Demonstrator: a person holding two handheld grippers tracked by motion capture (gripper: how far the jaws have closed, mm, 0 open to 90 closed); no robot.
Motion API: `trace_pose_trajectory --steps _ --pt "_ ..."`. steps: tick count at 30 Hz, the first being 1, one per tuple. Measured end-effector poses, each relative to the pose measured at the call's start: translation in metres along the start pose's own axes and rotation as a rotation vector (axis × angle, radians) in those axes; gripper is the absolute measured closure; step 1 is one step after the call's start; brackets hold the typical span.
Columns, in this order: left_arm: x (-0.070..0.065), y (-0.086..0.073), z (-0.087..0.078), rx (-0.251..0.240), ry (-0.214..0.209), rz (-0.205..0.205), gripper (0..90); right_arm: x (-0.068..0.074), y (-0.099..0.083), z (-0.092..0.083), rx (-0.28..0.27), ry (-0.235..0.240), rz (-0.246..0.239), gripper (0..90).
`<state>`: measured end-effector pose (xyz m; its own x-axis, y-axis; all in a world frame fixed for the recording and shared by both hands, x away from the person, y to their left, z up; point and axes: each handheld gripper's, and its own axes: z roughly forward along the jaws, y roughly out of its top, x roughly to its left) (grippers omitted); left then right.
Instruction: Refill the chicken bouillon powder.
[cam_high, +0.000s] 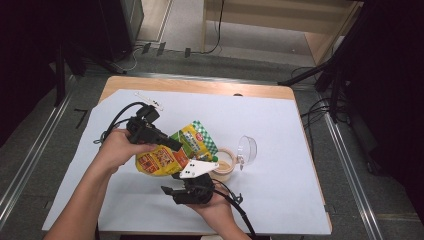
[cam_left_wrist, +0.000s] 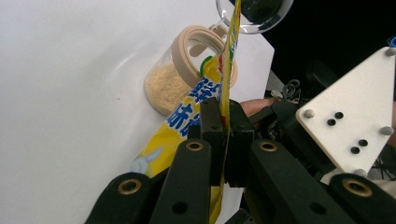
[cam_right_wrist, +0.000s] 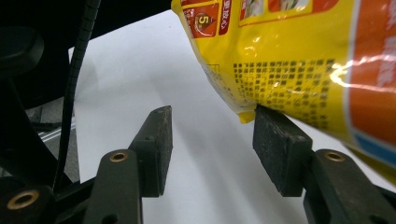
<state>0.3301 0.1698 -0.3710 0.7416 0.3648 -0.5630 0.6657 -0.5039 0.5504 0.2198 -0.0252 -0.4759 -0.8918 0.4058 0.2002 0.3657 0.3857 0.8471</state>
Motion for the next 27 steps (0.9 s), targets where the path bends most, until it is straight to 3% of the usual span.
trace_pose_trajectory --steps 8,16,23,27 --pt "0.004 -0.002 -0.012 -0.073 0.014 -0.001 89.8 0.001 0.001 -0.001 -0.005 -0.002 -0.004 49.1" --pt "0.018 0.000 -0.021 -0.158 0.057 -0.018 89.8 0.000 0.002 -0.003 -0.008 -0.006 -0.004 49.1" --pt "0.033 0.011 -0.017 -0.228 0.099 -0.005 89.8 -0.001 0.003 -0.005 -0.013 -0.010 -0.002 49.4" --pt "0.045 0.013 -0.008 -0.235 0.116 -0.017 89.8 -0.003 0.003 -0.005 -0.012 -0.012 0.002 49.4"
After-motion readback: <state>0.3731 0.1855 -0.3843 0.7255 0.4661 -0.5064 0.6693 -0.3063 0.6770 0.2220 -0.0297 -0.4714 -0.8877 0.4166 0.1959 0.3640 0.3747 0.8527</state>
